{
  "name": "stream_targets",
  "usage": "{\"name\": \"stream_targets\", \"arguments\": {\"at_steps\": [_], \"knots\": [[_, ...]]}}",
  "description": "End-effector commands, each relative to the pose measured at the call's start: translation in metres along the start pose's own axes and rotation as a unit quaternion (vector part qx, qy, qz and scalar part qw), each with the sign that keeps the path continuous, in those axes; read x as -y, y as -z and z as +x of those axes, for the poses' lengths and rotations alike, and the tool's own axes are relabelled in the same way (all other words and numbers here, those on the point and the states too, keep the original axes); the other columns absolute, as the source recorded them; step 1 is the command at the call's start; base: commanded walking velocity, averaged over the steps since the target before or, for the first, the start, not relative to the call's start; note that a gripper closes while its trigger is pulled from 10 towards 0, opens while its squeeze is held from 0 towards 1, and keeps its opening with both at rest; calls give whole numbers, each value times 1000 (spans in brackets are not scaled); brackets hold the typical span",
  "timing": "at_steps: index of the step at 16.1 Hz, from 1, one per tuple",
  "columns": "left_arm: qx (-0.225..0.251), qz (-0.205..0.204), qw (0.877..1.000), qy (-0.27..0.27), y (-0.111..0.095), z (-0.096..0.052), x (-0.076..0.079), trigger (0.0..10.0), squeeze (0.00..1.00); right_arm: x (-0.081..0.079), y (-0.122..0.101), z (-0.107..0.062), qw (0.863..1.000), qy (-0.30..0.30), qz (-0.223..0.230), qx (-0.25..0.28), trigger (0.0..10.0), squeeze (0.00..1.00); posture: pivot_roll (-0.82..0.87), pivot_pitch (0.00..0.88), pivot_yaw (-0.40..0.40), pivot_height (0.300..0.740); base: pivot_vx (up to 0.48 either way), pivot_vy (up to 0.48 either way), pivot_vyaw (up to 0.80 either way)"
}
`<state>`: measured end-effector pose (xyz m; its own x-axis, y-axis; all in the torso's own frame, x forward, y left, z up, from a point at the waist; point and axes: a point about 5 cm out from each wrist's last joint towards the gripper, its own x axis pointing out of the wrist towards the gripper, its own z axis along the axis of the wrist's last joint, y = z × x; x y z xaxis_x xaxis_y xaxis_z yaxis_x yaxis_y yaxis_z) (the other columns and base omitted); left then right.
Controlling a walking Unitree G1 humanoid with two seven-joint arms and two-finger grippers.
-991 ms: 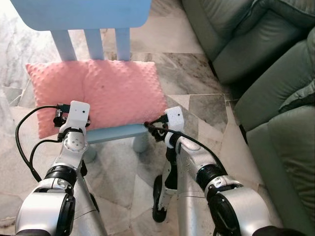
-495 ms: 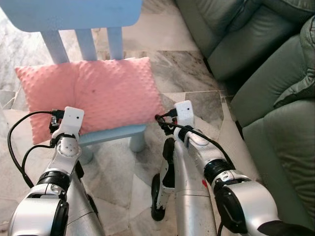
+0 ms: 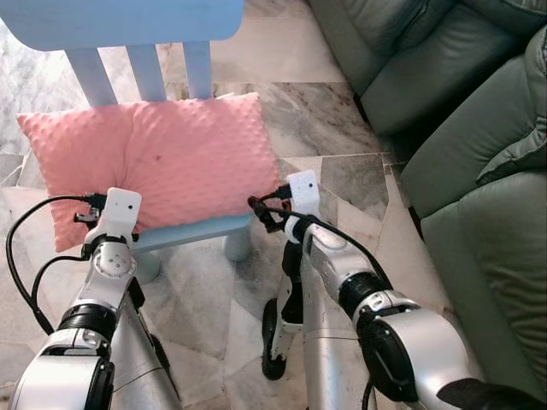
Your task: Move the pillow to the sofa
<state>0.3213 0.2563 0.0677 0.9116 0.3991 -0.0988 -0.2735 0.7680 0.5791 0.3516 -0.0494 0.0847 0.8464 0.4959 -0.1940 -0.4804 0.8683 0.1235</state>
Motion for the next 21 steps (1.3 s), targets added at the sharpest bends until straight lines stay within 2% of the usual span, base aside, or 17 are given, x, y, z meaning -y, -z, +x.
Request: {"name": "stream_targets", "arguments": {"at_steps": [1, 2, 3, 4, 5, 8, 9, 12, 16, 20, 21], "knots": [[-73, 25, 997, 17, 36, -15, 7, 4510, 0, 2, 10, -4, 1000, 4, 12, -13, 10000, 961, 72, 378, -225, 477, 0, 0, 0], [-74, 27, 997, 15, 36, -15, 7, 9647, 0, 3, 13, -5, 1000, 8, 14, -20, 10000, 886, 75, 377, -227, 477, 0, 0, 0], [-76, 27, 997, 16, 37, -15, 7, 10000, 0, 5, 16, -6, 1000, 11, 18, -21, 10000, 843, 77, 376, -227, 467, 0, 0, 0], [-78, 28, 996, 15, 38, -16, 6, 10000, 0, 5, 17, -7, 1000, 11, 18, -21, 10000, 286, 79, 375, -227, 452, 0, 0, 0], [-79, 28, 996, 14, 38, -16, 6, 10000, 0, 5, 18, -8, 1000, 11, 16, -21, 10000, 0, 79, 375, -227, 442, 0, 0, 0], [-77, 19, 997, 0, 39, -16, 2, 10000, 0, 3, 18, -6, 999, 8, 15, -28, 10000, 0, 88, 377, -223, 442, 0, 0, 0], [-70, -2, 998, -9, 35, -14, 0, 10000, 0, 0, 14, -5, 1000, -5, 19, -17, 10000, 0, 83, 374, -224, 442, 0, 0, 0], [-72, -25, 997, 17, 32, -16, 9, 10000, 0, 0, 13, -5, 1000, -1, 15, -12, 10000, 0, 76, 372, -227, 442, 0, 0, 0], [-71, -26, 997, 12, 32, -16, 8, 10000, 0, 2, 15, -6, 1000, -2, 11, -15, 10000, 0, 77, 373, -229, 442, 0, 0, 0], [-67, -29, 997, 11, 31, -16, 8, 10000, 0, 4, 7, -4, 1000, -3, 4, 3, 10000, 0, 80, 369, -229, 442, 0, 0, 0], [-65, -37, 997, 19, 31, -16, 9, 4471, 0, 3, 4, -3, 1000, -8, 8, 8, 3882, 0, 80, 369, -229, 442, 0, 0, 0]]}}
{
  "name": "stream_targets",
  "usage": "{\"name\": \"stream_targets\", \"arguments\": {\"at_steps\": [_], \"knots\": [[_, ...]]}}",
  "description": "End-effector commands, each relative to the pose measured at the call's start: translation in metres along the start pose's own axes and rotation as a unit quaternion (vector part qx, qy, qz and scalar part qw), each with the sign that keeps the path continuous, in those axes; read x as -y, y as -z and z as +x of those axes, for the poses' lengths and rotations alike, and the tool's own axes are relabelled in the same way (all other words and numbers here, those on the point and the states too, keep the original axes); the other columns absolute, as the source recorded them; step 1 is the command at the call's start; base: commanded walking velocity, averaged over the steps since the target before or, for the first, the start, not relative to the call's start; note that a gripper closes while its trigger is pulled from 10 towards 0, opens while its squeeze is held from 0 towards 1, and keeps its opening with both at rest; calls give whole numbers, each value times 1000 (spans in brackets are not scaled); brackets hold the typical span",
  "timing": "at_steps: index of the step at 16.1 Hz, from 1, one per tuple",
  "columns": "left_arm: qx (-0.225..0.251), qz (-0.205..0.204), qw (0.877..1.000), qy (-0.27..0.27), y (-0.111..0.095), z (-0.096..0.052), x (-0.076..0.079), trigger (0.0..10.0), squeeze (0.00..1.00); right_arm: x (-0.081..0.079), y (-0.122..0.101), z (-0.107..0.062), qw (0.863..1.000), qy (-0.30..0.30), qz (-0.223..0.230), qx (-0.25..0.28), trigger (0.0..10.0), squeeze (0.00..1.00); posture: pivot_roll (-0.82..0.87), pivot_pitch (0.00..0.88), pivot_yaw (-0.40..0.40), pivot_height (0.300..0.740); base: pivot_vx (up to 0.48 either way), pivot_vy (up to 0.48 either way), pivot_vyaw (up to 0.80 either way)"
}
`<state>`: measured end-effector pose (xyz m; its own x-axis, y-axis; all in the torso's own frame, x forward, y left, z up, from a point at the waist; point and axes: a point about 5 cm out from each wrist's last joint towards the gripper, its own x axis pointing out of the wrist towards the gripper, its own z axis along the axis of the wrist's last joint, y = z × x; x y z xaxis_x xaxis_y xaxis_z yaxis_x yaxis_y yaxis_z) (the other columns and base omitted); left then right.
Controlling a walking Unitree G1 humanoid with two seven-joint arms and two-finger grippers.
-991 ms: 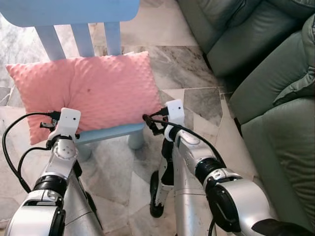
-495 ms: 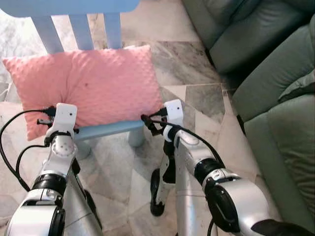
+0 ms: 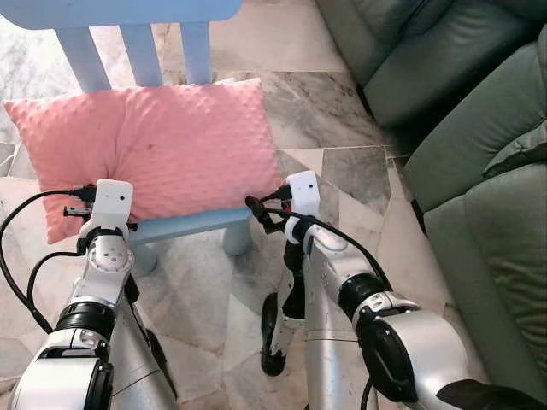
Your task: Move the pillow to the sofa
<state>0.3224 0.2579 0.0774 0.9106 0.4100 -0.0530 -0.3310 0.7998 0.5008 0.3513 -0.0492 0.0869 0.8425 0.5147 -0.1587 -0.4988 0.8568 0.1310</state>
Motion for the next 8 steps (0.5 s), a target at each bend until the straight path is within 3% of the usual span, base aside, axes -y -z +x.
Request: {"name": "stream_targets", "arguments": {"at_steps": [1, 8], "knots": [[-86, -2, 996, 36, 40, -19, 12, 0, 0, 2, 5, -2, 1000, 3, 18, -7, 0, 0, 87, 370, -227, 442, 0, 0, 0], [-93, -3, 995, 38, 44, -21, 13, 0, 0, -11, 4, 4, 999, -8, 43, -18, 0, 0, 97, 370, -228, 442, 0, 0, 0]]}}
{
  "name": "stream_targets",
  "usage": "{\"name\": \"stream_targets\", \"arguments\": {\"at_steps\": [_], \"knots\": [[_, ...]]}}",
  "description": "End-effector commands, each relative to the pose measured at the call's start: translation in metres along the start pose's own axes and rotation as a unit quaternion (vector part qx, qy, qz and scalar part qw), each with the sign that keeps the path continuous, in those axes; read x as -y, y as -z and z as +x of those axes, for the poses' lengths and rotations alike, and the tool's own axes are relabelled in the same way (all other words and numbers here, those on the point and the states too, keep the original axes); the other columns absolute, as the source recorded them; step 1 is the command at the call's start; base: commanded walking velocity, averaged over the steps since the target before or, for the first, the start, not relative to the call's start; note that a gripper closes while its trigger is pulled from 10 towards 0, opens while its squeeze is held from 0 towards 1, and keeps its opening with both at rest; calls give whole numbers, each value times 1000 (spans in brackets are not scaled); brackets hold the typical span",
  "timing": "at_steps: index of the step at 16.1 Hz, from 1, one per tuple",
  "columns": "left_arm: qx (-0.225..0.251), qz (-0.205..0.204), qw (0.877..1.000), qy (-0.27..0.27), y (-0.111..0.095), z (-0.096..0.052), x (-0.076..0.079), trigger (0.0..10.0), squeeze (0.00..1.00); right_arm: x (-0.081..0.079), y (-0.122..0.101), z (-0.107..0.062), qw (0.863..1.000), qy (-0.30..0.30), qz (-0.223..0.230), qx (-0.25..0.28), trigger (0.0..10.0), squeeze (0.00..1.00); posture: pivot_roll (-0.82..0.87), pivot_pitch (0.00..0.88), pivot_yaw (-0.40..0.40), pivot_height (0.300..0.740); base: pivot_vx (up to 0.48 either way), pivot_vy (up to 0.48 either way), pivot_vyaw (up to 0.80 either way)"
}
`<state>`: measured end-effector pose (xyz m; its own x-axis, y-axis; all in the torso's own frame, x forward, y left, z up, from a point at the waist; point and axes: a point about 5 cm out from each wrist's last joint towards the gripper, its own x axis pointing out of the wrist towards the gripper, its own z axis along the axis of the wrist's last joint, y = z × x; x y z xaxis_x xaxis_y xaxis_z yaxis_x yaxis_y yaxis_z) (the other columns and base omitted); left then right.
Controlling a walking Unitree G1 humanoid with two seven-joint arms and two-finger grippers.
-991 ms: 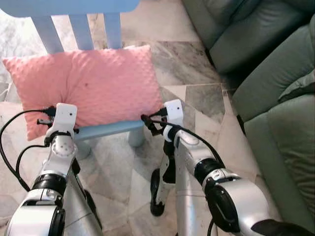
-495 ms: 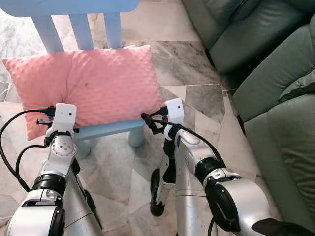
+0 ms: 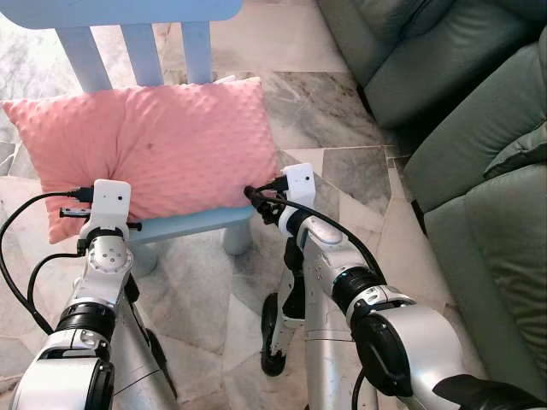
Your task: Move the pillow to the sofa
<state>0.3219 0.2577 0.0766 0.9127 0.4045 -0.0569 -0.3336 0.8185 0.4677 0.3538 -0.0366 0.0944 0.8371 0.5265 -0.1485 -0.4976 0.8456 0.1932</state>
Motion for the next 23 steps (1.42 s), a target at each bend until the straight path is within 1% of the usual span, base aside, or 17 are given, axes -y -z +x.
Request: {"name": "stream_targets", "arguments": {"at_steps": [1, 3, 4, 7, 10, 11, 13, 15, 17, 19, 20, 22, 23], "knots": [[-94, 16, 995, 33, 44, -20, 11, 0, 0, 0, 14, -4, 1000, 0, 17, -26, 0, 0, 96, 368, -229, 442, 0, 0, 0], [-93, 15, 995, 37, 44, -21, 13, 0, 0, 3, 18, -6, 999, 6, 25, -33, 0, 0, 96, 367, -232, 442, 0, 0, 0], [-94, 16, 995, 39, 44, -21, 14, 0, 0, 4, 19, -7, 999, 7, 24, -35, 0, 0, 94, 367, -233, 442, 0, 0, 0], [-99, -5, 994, 42, 45, -22, 17, 0, 0, 7, 21, -9, 999, 14, 21, -41, 0, 0, 90, 362, -236, 442, 0, 0, 0], [-97, -5, 994, 44, 43, -21, 20, 0, 0, 10, 22, -10, 999, 18, 17, -43, 0, 0, 89, 355, -238, 442, 0, 0, 0], [-95, -3, 995, 41, 42, -21, 20, 0, 0, 11, 21, -10, 999, 19, 15, -44, 0, 0, 89, 349, -239, 442, 0, 0, 0], [-76, 2, 997, 19, 37, -18, 17, 0, 0, 13, 19, -10, 999, 21, 8, -44, 0, 0, 91, 334, -241, 442, 0, 0, 0], [-60, -4, 998, -8, 30, -13, 13, 0, 0, 15, 16, -9, 999, 23, 0, -44, 0, 0, 89, 314, -245, 442, 0, 0, 0], [-47, -7, 999, -17, 23, -10, 14, 0, 0, 17, 13, -8, 999, 23, -9, -43, 0, 0, 83, 289, -251, 442, 0, 0, 0], [-52, -15, 998, -29, 18, -7, 14, 0, 0, 20, 9, -8, 999, 21, -17, -41, 0, 0, 80, 260, -250, 442, 0, 0, 0], [-29, -26, 998, -43, 5, -2, 13, 0, 0, 24, 4, -8, 999, 20, -23, -34, 0, 0, 87, 227, -248, 442, 0, 0, 0], [-1, -37, 998, -52, -10, 3, 14, 0, 0, 31, -1, -10, 999, 26, -25, -28, 0, 0, 96, 190, -243, 442, 0, 0, 0], [2, -41, 998, -51, -15, 5, 16, 0, 0, 34, -3, -10, 999, 29, -26, -28, 0, 0, 96, 165, -238, 442, 0, 0, 0]]}}
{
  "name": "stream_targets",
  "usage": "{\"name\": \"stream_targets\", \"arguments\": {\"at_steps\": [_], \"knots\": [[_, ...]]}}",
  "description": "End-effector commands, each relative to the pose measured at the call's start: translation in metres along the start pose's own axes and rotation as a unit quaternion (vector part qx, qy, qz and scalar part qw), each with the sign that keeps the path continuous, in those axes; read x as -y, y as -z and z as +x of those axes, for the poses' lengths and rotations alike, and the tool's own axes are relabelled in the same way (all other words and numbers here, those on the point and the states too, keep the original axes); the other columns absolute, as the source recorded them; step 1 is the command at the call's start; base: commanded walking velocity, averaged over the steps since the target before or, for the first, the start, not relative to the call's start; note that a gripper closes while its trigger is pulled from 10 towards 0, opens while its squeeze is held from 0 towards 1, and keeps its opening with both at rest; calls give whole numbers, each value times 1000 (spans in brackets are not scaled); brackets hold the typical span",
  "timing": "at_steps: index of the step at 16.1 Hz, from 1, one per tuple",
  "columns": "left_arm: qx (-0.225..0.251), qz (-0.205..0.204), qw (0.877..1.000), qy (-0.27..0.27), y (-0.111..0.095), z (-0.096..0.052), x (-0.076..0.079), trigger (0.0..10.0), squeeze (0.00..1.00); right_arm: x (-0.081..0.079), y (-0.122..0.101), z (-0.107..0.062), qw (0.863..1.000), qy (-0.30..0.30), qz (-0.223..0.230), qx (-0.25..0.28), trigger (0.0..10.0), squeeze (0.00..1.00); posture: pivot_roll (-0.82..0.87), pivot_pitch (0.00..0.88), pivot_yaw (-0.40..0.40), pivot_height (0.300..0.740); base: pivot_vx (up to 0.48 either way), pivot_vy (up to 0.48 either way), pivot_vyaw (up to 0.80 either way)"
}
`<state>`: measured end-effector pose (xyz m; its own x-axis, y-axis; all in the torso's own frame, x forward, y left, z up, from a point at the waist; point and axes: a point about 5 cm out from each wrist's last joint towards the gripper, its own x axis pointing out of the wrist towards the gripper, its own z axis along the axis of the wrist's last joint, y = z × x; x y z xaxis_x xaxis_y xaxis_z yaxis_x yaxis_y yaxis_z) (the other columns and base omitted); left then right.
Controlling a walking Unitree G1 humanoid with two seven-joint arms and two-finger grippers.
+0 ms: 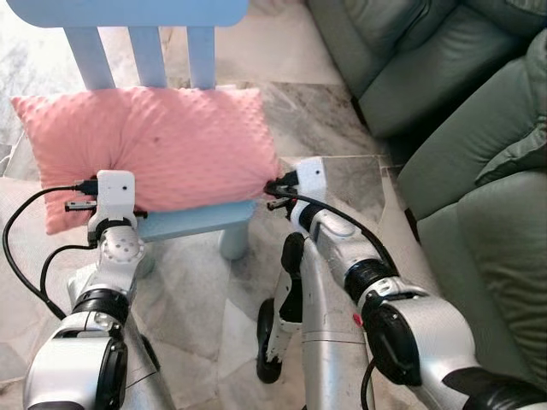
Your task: Move the pillow to the sofa
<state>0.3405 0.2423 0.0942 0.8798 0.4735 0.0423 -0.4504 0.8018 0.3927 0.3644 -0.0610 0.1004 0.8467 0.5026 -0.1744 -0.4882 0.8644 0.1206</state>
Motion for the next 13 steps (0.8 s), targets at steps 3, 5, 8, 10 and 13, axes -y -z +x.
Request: {"name": "stream_targets", "arguments": {"at_steps": [3, 5, 8, 10, 13], "knots": [[22, -15, 1000, -7, -13, 1, 5, 0, 0, 22, 4, -10, 1000, 16, -8, -10, 0, 0, 93, 109, -224, 442, 0, 0, 0], [49, -20, 999, -4, -24, -1, 11, 0, 0, 30, 3, -14, 1000, 19, -15, -8, 0, 0, 89, 76, -211, 442, 0, 0, 0], [71, -31, 997, 24, -26, -18, 27, 0, 0, 34, 7, -19, 999, 16, -34, -5, 0, 0, 87, 23, -182, 442, 0, 0, 0], [87, -38, 994, 61, -26, -38, 37, 0, 0, 33, 12, -24, 999, 4, -30, 15, 0, 0, 92, 0, -178, 442, 0, 0, 0], [108, -30, 988, 105, -27, -65, 33, 0, 0, 36, 12, -38, 996, 26, -18, 80, 0, 0, 105, 0, -155, 442, 0, 0, 0]]}}
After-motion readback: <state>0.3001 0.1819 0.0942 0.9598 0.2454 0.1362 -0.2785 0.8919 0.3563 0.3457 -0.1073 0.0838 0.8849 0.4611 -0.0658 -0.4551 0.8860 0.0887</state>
